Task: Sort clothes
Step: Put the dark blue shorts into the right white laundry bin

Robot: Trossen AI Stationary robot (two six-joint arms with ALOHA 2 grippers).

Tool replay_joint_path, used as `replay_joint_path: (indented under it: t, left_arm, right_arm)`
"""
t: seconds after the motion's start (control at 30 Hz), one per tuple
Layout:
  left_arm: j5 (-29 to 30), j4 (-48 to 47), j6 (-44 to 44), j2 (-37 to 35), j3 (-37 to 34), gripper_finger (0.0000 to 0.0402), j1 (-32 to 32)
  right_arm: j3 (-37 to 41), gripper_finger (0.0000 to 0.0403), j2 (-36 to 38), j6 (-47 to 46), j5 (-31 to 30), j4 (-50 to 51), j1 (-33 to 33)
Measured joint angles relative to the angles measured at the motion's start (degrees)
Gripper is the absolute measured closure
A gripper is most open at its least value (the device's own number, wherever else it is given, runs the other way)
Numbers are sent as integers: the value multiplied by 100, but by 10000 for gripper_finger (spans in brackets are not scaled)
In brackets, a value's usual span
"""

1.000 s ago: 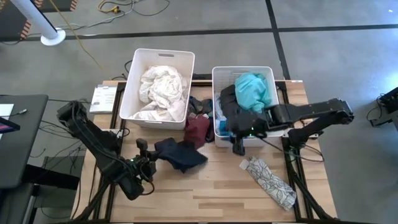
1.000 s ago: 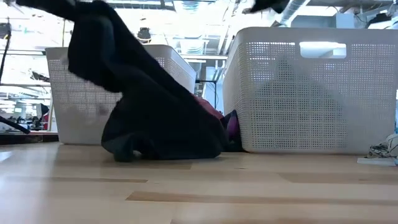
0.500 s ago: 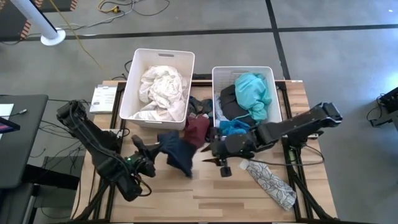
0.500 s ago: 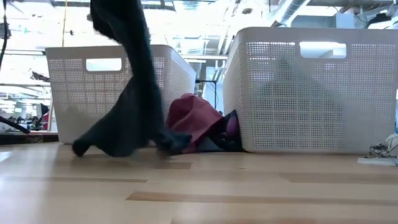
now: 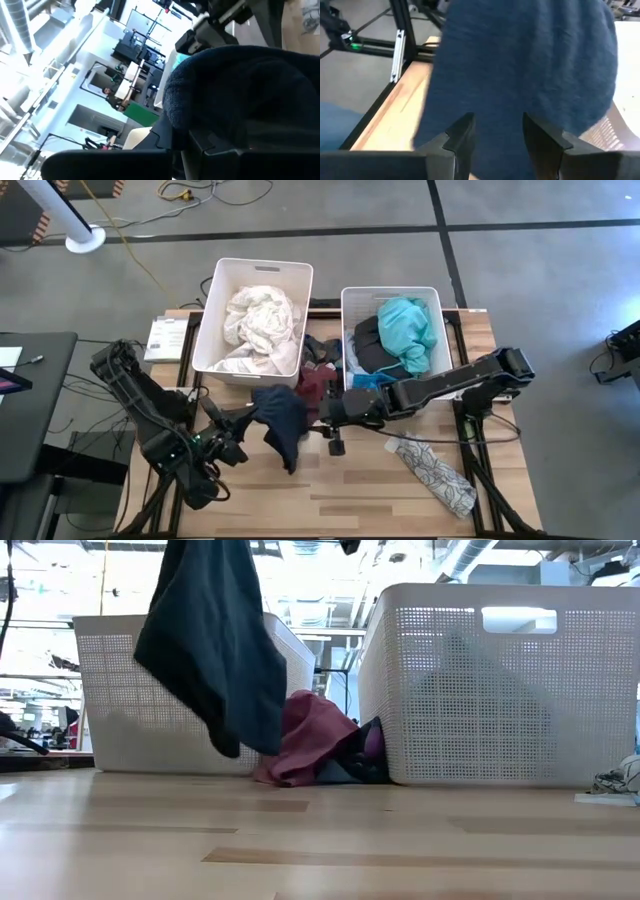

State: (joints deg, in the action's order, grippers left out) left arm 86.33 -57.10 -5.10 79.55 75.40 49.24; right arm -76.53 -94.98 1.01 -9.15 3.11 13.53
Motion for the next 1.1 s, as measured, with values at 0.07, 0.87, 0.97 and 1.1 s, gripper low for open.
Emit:
replay_joint_path:
  t: [0.07,0.87,0.97,1.1]
  left_arm:
    - [89,10,73,-33,62,398,73]
    - [377,887,1474,-966,249,398,1521]
    - [374,1281,2011,-1020,249,398,1547]
    - [192,1974,2906,-1023,249,398,1547]
  right_arm:
    - [0,225,0,42,0,-118,-25]
    - [-2,225,-108,-288,1224,-1038,-552]
    - [-2,225,-312,-440,1504,-1276,-732]
    - [2,225,-596,-645,2097,-1676,-905]
